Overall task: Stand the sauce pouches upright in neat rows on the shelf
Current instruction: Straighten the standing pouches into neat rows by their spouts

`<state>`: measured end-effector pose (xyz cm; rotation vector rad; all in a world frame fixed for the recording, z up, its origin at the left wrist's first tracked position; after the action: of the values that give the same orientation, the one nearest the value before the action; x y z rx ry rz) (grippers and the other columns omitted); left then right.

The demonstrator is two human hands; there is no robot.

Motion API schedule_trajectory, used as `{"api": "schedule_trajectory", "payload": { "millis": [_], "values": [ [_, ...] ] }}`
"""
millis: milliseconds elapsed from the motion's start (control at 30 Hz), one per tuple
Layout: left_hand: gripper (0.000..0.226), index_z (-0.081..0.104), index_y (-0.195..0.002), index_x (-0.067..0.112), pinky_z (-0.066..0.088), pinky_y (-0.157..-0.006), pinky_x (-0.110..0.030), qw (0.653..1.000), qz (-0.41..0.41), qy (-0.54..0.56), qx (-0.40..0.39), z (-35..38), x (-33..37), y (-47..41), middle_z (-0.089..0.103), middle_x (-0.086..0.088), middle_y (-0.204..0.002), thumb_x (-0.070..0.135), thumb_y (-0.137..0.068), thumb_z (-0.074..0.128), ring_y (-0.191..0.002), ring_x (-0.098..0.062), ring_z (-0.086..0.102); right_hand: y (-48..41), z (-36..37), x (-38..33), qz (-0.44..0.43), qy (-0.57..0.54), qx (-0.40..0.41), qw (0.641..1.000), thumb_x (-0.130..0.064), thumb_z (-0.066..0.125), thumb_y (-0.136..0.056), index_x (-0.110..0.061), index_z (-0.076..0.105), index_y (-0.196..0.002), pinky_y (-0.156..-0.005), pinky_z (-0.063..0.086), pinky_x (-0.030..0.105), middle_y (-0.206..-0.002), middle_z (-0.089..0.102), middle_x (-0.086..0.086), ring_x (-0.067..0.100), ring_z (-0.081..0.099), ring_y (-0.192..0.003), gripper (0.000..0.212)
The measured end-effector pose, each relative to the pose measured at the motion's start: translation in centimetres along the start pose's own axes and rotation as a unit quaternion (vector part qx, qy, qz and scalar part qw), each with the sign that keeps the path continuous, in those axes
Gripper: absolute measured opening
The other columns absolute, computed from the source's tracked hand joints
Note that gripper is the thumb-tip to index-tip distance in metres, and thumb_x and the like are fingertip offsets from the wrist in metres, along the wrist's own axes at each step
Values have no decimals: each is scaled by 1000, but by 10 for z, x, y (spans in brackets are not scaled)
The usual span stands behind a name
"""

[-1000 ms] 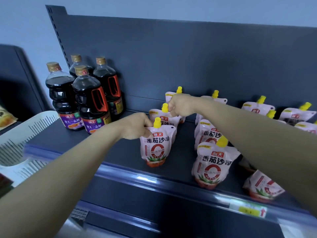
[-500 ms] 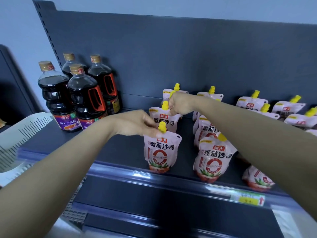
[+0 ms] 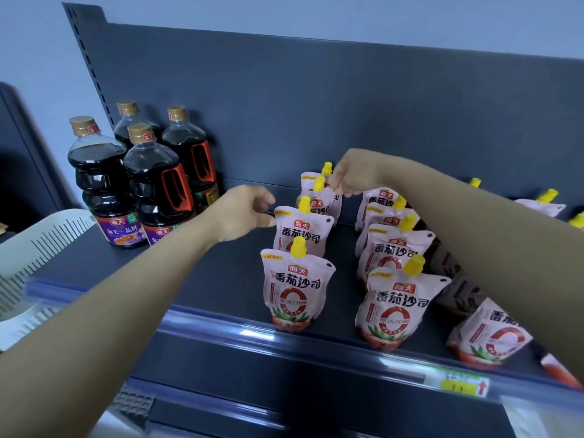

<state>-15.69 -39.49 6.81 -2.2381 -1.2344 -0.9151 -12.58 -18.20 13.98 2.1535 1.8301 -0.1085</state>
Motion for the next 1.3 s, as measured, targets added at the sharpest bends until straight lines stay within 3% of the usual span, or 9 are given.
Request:
{"api": "schedule_trajectory", "payload": {
  "millis": [100, 200, 333, 433, 533, 733, 900, 1100, 1300],
  "values": [
    [43, 59, -116, 12, 43, -86, -26, 1000, 14, -21, -16, 8, 3, -7, 59, 0, -108, 21, -77, 75, -95, -15, 56, -4, 8, 6, 9, 5, 17, 1000, -10, 55, -89, -6, 67, -118, -91, 50, 36, -116, 68, 16, 32, 65, -107, 32],
    [22, 66, -101, 10, 47, -85, -30, 998, 35, -40, -33, 17, 6, -9, 68, -5, -96, 16, -81, 71, -89, -16, 60, -10, 20, 7, 9, 5, 20, 1000, -9, 59, -86, -10, 67, -118, -89, 49, 32, -119, 67, 13, 30, 62, -114, 33],
    [8, 71, -86, 8, 47, -80, -28, 998, 31, -54, -6, 20, 6, -18, 71, -7, -88, 14, -84, 66, -85, -17, 62, -30, 21, 11, 8, 34, 48, 998, -5, 57, -86, 2, 69, -107, -82, 52, 34, -109, 68, 21, 33, 64, -97, 25],
    [37, 71, -81, 5, 46, -76, -30, 998, 20, -21, -57, 16, 4, -21, 68, -7, -78, 42, -82, 66, -74, -16, 57, -42, 20, 17, -3, 58, 65, 996, -3, 52, -85, 6, 63, -81, -70, 54, 40, -85, 65, 21, 40, 60, -83, 15],
    [45, 69, -88, 1, 51, -82, -34, 996, 10, 79, -33, 8, 9, -29, 70, -13, -84, 45, -85, 57, -78, -20, 63, -52, 19, 21, -14, 53, 54, 997, -3, 54, -86, 5, 68, -110, -90, 54, 38, -114, 68, 20, 37, 62, -109, 28],
    [10, 68, -91, 12, 47, -84, -31, 999, 7, 31, -3, 0, 11, -60, 65, -3, -78, 20, -85, 66, -75, -13, 59, -71, 6, 39, 30, 15, 174, 984, 5, 48, -82, 4, 67, -103, -81, 57, 40, -107, 67, 21, 37, 65, -94, 29],
    [26, 68, -99, 10, 43, -75, -14, 995, 20, 2, -97, 21, 26, -85, 65, 6, -84, 21, -77, 75, -79, -5, 58, -82, 13, 49, -2, -16, 70, 997, -17, 67, -85, 1, 62, -119, -97, 51, 39, -121, 66, 16, 33, 60, -114, 40],
    [17, 63, -68, 1, 36, -60, -25, 982, 74, -95, -145, 39, 26, -109, 45, 2, -61, 12, -78, 72, -58, -12, 42, -94, 24, 49, -3, 5, 15, 1000, -26, 65, -88, 4, 70, -99, -68, 38, 27, -86, 62, 15, 24, 54, -82, 32],
    [11, 77, -87, 9, 45, -71, -23, 974, 112, -104, -167, 28, 13, -113, 64, 4, -72, 11, -77, 72, -67, -4, 52, -97, 26, 37, 6, 86, 13, 996, -16, 63, -88, -6, 53, -70, -52, 29, 27, -80, 46, 12, 22, 43, -75, 23]
  ]
}}
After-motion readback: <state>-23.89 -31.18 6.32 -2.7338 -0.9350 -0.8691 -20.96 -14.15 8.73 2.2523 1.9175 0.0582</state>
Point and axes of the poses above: each hand's wrist, its own y-axis away from the middle knuckle, its own z-axis out of the palm, x = y × z, the point moved 1 cm from there along -y, towards the middle knuckle
